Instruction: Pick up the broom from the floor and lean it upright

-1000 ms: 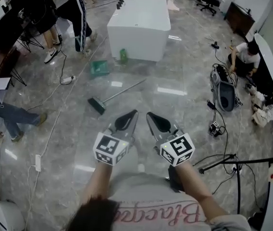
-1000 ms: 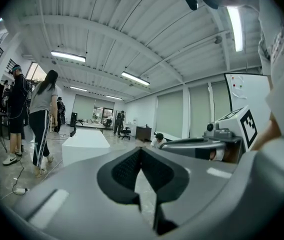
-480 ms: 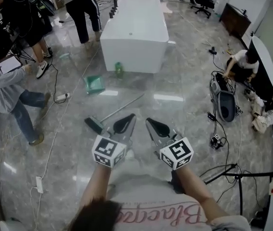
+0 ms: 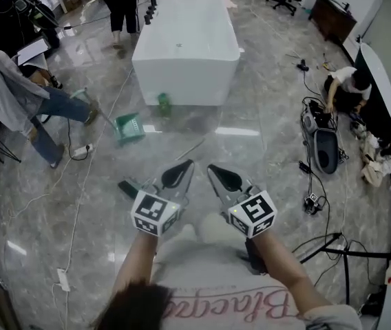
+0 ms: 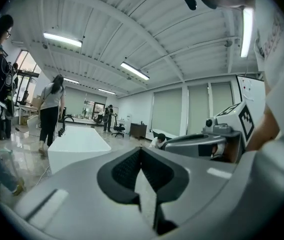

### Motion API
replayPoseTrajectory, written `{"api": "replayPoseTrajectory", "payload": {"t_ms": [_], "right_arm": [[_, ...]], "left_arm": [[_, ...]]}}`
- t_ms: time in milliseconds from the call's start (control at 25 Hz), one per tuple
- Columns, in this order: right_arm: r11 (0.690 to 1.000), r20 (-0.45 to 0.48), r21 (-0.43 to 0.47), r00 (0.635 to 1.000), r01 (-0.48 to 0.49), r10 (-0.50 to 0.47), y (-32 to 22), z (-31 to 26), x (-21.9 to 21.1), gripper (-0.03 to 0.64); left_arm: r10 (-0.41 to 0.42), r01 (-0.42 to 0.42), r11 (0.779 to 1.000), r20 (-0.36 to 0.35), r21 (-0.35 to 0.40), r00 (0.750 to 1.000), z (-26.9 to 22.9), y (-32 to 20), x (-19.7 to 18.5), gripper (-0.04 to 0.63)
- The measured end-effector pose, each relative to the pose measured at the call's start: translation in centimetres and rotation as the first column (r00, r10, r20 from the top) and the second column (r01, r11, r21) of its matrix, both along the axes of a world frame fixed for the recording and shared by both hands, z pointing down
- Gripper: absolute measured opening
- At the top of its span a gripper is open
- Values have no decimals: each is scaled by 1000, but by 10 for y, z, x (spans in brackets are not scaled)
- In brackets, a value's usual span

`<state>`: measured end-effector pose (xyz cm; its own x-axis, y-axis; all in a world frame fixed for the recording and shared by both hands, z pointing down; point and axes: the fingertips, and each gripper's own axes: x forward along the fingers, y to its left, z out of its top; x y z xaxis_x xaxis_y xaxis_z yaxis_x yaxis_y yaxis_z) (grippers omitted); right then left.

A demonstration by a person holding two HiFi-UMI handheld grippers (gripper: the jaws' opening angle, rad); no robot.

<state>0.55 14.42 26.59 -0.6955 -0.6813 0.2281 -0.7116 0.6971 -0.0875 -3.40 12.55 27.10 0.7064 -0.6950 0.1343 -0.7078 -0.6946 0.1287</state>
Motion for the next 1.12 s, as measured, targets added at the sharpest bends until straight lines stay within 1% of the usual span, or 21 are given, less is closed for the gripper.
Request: {"api": "replayPoseTrajectory", "payload": {"t_ms": [160,240,320,480,640,760,840,960,1120], "right_arm": [[999,15,-46,1000,-25,26,-38,12,10,2],[998,21,-67,1000,-20,21,-60,20,14,2],[997,19,-82,1000,0,2,-81,28,18,2],[993,12,-105,998,57,-56,-127,42,25,2],[985,-36,-144,994,99,-105,-175,63,38,2],[975,-102,-190,986,113,-134,-204,90,50,2],[969,-130,-225,983,102,-133,-220,111,57,2],[954,-133,-292,985,69,-112,-238,148,62,2],[920,-130,-392,989,18,-75,-248,200,60,2]], "left_arm": [[10,-10,999,12,-47,1000,17,-32,6,-3],[10,-8,998,20,-68,1000,24,-52,10,-3],[7,-3,996,39,-85,999,34,-72,15,-3],[-13,25,993,97,-118,995,55,-118,27,-3],[-19,48,983,162,-175,987,85,-166,36,-3],[-21,67,966,184,-248,983,111,-198,38,-2],[-20,77,954,195,-289,981,130,-216,39,-2],[-24,97,932,207,-350,978,165,-234,36,-2],[-23,116,894,215,-432,976,217,-243,27,-2]]}}
